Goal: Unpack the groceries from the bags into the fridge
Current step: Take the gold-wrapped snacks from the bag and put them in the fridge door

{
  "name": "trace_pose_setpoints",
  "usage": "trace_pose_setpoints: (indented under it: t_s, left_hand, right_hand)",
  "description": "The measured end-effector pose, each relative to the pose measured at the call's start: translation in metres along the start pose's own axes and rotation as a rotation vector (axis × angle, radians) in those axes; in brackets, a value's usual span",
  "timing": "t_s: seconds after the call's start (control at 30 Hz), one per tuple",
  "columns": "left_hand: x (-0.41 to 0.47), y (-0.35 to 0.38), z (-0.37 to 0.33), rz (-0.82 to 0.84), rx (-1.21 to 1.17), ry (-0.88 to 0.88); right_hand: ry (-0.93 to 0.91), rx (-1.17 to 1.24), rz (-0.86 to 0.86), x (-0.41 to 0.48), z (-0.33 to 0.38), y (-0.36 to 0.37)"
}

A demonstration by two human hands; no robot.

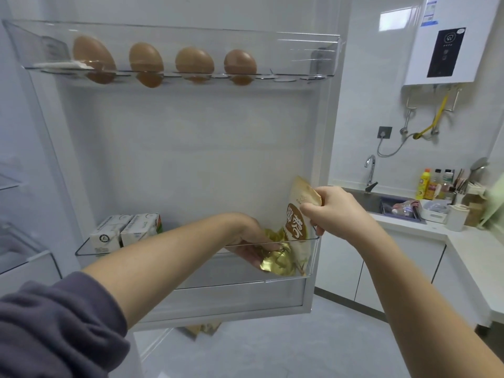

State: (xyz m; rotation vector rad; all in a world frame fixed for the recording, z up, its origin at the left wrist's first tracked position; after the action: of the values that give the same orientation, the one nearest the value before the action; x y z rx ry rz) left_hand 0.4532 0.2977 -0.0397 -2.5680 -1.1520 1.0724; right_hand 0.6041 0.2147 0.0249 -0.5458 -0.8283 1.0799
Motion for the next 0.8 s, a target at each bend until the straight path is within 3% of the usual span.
trace_pose_setpoints:
  t_s: [0.2,0.43,0.6,0.8]
  left_hand:
    - [-0.004,0.004,0.001,0.055,0.013,-0.024]
    - [-0.01,0.0,-0.002,-0.064,0.243,0.05]
    - [-0.027,-0.008,-0.019,-0.383,0.706,0.203]
    - [-0.049,-0.006,-0.022,-0.685,0.744,0.331]
  right_hand:
    - [0.067,-0.101,-0.099,0.001,-0.004,0.0]
    - [0.082,-0.114,-0.072,-0.004,-0.01,0.003]
    - [0.077,-0.155,-0.143,-0.007,-0.02,0.002]
    - [0.015,0.012,-0.173,-0.022,-0.032,-0.009]
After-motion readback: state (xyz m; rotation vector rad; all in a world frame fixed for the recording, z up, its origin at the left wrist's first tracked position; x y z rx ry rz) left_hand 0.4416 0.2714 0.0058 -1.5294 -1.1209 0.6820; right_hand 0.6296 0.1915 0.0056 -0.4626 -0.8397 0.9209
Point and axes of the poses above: each hand's wrist, its own x-axis towards the middle knuckle, its own y-axis out of the palm, z = x × y, the point moved 4 cm from there along x, towards the middle knuckle, and after that the axes turned 2 degrees about -x, right-handed, at the moved point
